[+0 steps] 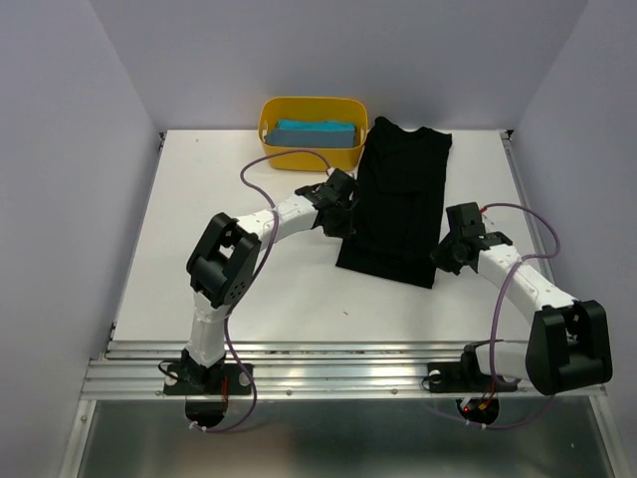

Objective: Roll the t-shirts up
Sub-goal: Roll the T-shirt to the center of the board.

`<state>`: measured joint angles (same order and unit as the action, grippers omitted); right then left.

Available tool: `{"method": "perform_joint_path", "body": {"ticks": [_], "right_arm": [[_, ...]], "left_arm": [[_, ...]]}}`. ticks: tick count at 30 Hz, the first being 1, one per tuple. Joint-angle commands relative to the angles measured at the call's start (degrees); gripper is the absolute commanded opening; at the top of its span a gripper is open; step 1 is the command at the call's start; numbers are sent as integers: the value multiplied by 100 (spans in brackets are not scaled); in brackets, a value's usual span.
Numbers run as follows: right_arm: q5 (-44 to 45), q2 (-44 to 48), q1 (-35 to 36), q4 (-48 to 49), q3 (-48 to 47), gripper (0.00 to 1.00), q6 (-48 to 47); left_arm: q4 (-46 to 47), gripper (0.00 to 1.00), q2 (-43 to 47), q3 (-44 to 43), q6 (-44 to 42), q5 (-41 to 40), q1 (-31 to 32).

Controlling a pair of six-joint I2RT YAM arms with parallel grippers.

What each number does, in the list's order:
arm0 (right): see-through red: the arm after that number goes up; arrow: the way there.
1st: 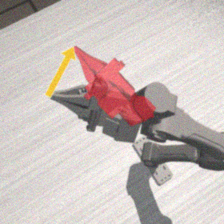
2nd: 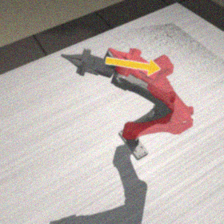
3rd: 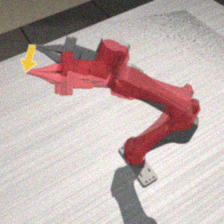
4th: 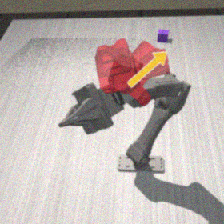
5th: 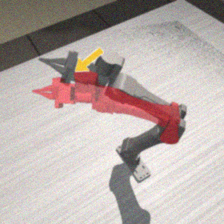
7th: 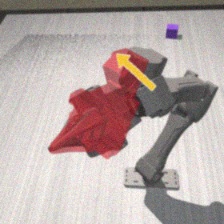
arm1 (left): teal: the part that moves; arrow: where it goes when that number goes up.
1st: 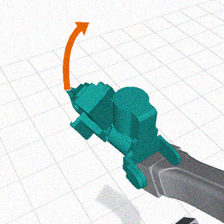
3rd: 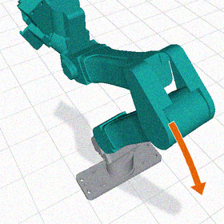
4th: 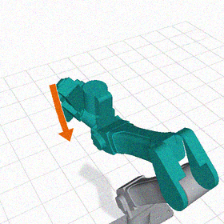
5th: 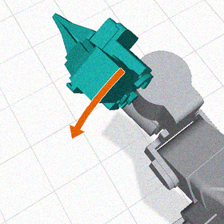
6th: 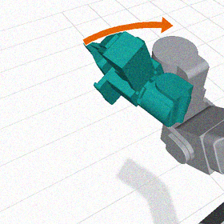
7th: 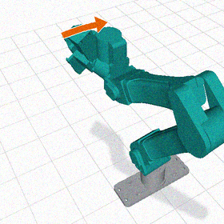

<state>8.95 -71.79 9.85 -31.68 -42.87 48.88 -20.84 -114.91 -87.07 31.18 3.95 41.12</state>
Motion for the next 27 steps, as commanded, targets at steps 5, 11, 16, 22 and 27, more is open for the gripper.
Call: {"method": "perform_joint_path", "body": {"ticks": [5,11,16,22,27], "right_arm": [[152,-186,52,434,-354,1,-177],[-445,278,52,409,-134,1,-98],[-1184,867,105,40,86,1,86],[-1571,1482,368,-777,375,1,235],[-1756,1659,676,-1314,525,1,297]], "left_arm": [[-34,0,-102,-381,-305,-210,-52],[151,0,530,189,-218,0,-43],[45,0,1198,804,-174,317,18],[-113,0,2007,1604,-77,458,89],[-78,0,2377,2395,37,748,203]]}}
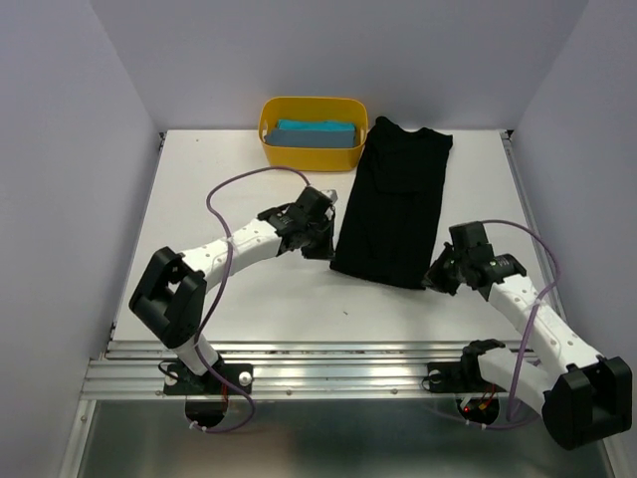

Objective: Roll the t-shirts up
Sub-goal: Roll the T-shirt to the center of the board.

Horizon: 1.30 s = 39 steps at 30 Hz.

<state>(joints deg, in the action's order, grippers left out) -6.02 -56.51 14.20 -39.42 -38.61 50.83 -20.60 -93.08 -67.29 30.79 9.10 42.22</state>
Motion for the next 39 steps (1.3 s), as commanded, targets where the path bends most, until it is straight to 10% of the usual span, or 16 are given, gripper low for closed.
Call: {"method": "perform_joint_path", "body": {"ticks": [1,24,28,34,39], "right_arm": [[-259,123,294,-593,143,1,103],[-215,483,637,-962,741,1,437],[-171,606,637,-1208,618,59,331],[22,475,637,-1244,250,62,305],[382,97,637,-875,-120,49,243]], "left_arm": [[-93,0,211,505,94,232,102],[-128,0,-9,1077,-20,303,164],[-146,1,62,1191,-204,381,190],[-304,64,307,1174,-389,408,190],[-559,71,545,920,-416,92,190]]}}
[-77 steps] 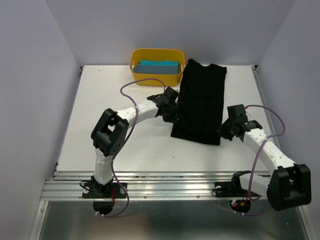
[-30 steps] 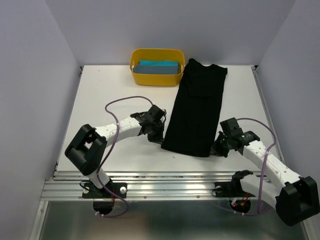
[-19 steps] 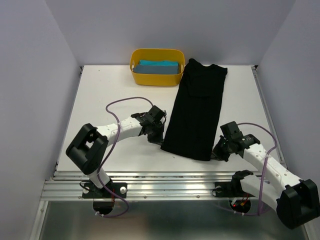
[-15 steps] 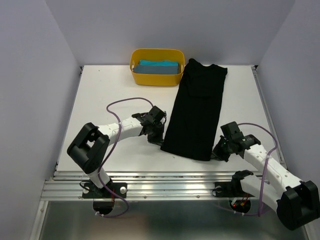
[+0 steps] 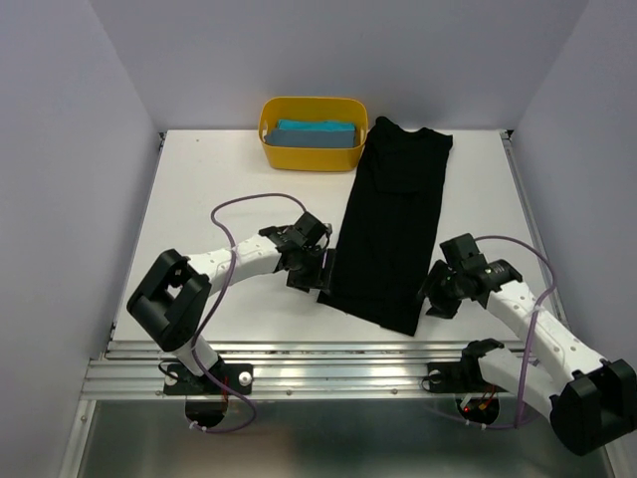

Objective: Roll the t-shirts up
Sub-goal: Roll the T-shirt to the center of the board.

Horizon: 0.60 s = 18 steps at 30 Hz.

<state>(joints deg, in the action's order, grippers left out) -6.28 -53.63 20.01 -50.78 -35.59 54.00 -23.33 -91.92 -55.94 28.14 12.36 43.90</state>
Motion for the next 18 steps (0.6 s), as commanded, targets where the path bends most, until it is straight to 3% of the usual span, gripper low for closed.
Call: {"method": "perform_joint_path", "body": {"ticks": [1,4,9,12,18], "right_arm": [[470,-270,56,332,-561,46,-82],[602,-595,56,867,-633,30,-65],[593,-1639,56,2052,-738,21,-65],[863,-2237,56,2414,-939,21,-99],[1479,-3004,56,2538,-1099,21,-267]], "left_arm": [[-286,70,464,-259,-134,-304,22],[-120,59,517,-373,-37,-419,22],[372,36,342,-479,121,-296,22],[522,35,184,-523,148,-260,22],[584,48,130,-313,157,-366,22]]}}
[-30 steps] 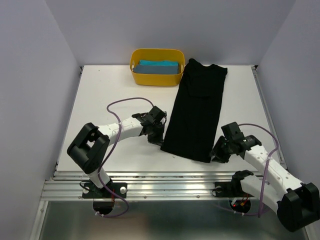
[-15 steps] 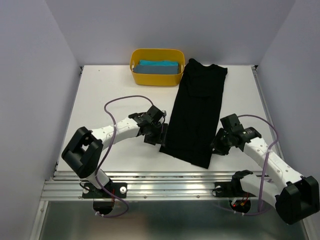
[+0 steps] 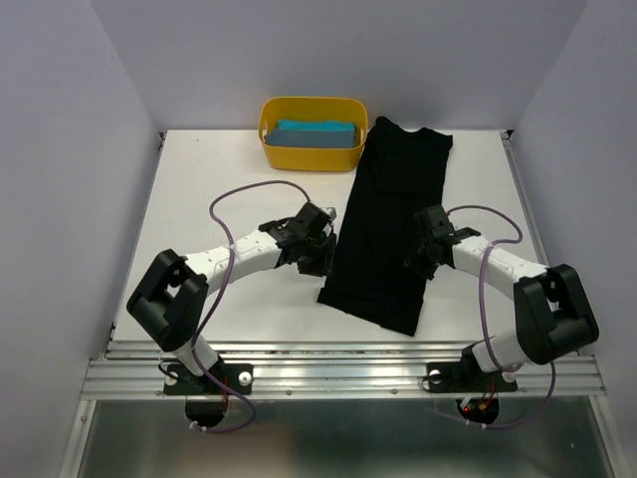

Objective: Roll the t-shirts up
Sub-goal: Roll the T-shirt to the center of the board.

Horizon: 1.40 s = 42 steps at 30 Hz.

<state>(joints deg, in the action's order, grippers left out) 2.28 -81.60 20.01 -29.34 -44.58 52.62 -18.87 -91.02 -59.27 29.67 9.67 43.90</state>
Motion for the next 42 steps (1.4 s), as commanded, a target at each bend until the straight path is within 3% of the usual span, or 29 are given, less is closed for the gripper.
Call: {"method": "perform_joint_path", "body": {"ticks": [1,7,13,24,28,29,30,41,42], "right_arm": [[720,-250,56,386,-157,21,-147],[1072,-295,-199,377,291,20,-208],[1134,-312,-252,368,248,20,-235],[1020,-365,-252,368,63,21,-287],[993,-391,-252,368,46,21,-314],[1002,-391,-252,368,46,21,-314],[993,-400,-252,368,46,21,-323],[686,20,-252,17,28,26,-569],[677,83,-252,-88,28,28,-621]], "left_arm": [[164,50,76,107,4,-97,22],[349,69,322,626,-128,403,75],[586,69,384,960,-155,712,198],[1131,48,155,1207,12,1028,347],[1211,26,85,1233,74,1045,382],[1211,6,85,1242,91,1106,382],[1202,0,85,1268,109,1168,382],[982,0,436,1699,101,2292,391],[930,6,358,1699,39,2346,391]]}}
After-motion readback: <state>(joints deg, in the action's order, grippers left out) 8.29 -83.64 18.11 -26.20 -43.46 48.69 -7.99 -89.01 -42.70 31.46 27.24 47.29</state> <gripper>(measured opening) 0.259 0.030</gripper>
